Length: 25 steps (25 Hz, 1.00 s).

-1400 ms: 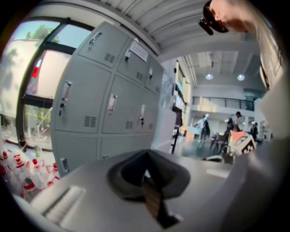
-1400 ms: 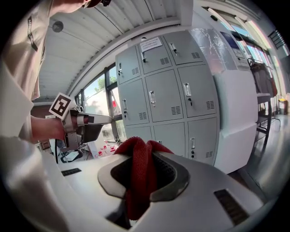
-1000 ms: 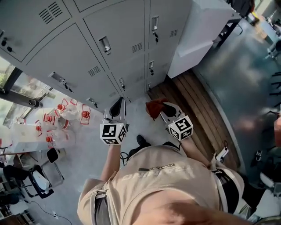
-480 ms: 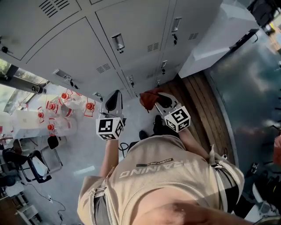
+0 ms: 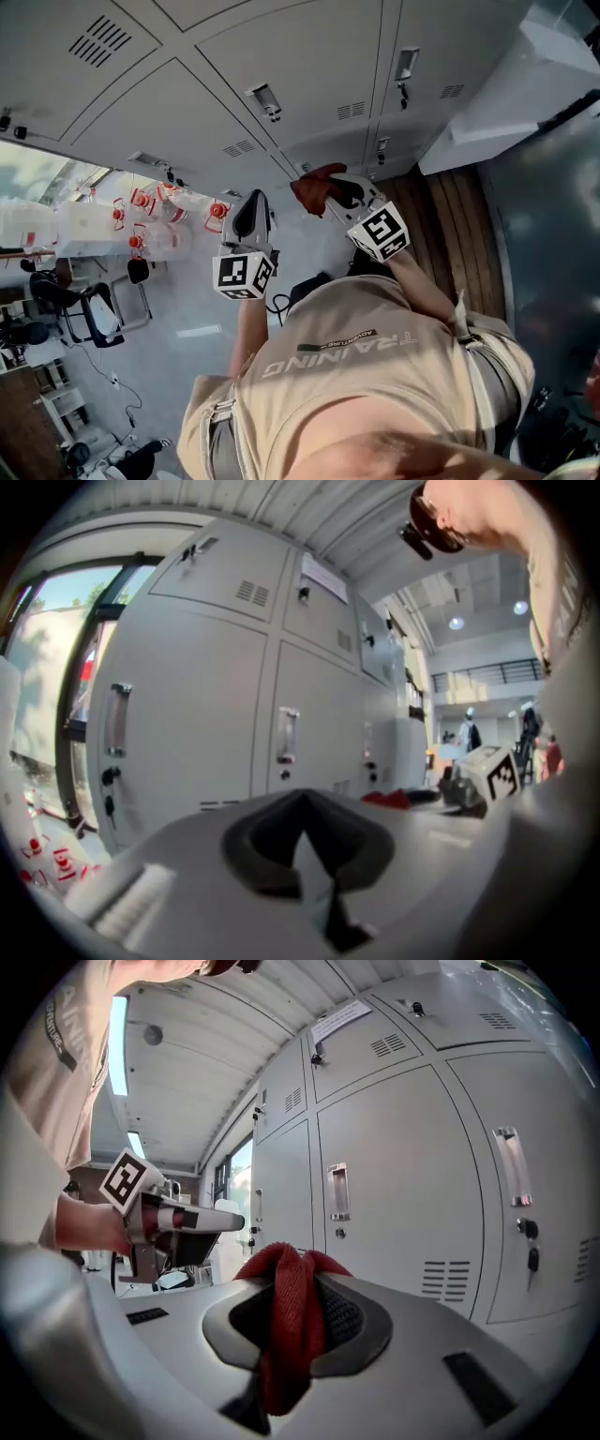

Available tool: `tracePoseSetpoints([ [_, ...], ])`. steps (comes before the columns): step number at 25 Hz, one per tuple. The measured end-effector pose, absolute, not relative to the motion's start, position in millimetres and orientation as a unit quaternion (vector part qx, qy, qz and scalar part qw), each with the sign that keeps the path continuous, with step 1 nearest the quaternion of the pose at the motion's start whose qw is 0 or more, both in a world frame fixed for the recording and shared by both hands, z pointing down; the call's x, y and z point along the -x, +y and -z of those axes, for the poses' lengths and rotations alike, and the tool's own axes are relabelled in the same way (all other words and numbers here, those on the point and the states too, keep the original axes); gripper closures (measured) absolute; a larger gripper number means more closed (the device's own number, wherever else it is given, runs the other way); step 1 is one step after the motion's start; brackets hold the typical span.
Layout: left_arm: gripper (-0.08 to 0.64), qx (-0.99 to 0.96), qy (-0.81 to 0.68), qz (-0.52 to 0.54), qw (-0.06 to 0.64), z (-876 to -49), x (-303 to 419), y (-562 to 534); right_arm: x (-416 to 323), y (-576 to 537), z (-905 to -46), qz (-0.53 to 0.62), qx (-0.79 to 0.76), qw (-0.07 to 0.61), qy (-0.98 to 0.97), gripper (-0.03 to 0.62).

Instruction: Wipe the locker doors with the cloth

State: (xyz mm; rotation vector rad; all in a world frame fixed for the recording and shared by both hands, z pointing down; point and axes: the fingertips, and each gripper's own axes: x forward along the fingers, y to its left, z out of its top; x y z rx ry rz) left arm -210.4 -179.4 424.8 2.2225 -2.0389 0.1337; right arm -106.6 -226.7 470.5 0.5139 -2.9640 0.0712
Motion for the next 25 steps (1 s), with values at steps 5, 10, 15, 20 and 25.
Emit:
tracePoseSetpoints([
  [5,0.555,-0.731,-0.677,-0.044,0.078,-437,200,-184,127,-252,-396,0.035,-0.142,0.014,-0.989,0.529],
  [10,0.555,-0.741,-0.667,-0.044,0.068,-430,205,-194,145,-265,-296,0.105,-0.138,-0.046,-0.984,0.528],
  [15,0.555,-0.76,-0.646,-0.062,0.041,-410,213,-206,165,-269,-229,0.178,-0.153,-0.066,-0.97,0.528],
  [20,0.555,-0.776,-0.629,-0.051,0.03,-391,221,-210,179,-268,-176,0.221,-0.172,-0.104,-0.954,0.528],
  [25,0.555,-0.789,-0.613,-0.044,0.017,-378,225,-210,184,-282,-142,0.224,-0.203,-0.124,-0.945,0.528],
])
